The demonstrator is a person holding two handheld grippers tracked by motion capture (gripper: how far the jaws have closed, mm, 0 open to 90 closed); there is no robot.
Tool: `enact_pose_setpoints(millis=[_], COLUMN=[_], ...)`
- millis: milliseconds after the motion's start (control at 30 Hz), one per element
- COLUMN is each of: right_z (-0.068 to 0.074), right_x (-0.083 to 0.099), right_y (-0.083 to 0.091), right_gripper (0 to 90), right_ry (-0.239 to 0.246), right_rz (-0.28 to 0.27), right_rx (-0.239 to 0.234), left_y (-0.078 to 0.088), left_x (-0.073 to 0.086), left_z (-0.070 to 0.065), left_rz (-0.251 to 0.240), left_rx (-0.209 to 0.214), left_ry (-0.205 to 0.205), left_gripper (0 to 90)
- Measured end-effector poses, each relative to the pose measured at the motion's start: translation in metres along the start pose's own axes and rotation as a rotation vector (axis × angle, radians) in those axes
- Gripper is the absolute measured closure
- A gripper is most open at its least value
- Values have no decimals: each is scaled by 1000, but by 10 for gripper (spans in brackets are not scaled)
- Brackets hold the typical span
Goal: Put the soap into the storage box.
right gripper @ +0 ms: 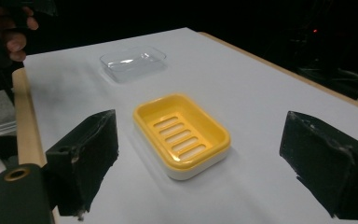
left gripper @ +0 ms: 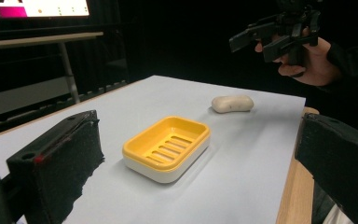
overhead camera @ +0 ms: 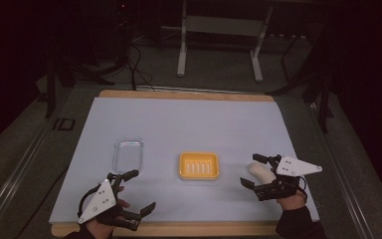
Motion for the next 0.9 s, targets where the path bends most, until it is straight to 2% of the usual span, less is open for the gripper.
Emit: enact_pose_setpoints(millis=[333,533,567,700,733,900], right_z=[3,3,2,3,3,2], right_x=[0,-2,-3,-3,-3,-3], right_y=[0,-1,-1,-5,-6,-7], right_gripper=[102,102,102,102,102,102], right_ry=[13,-1,-11,27,24,44], right_rz=[28,85,101,202,228,337], right_rx=[-7,-38,-56,-60,-64,-55], left_y=[2,3,3,2,2,0], left_x=[0,1,1,2,2,3], left_z=[-4,-5,-6,-6,-6,-6], left_rz=[14,20,20,28,29,36], left_rx=[28,32,34,40,42,49], left_ry=[-19,-22,-19,-17,-17,-18], left_gripper=[8,8,8,8,8,8])
Point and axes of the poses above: each handheld gripper's, and its own axes: y roughly backward along the jaws, x roughly out of its underside, z roughly to its left, the point moved 3 cm from there along -y, roughly forward along the jaws, and after that the axes turned 15 degrees about -y, right-handed, at the moved point
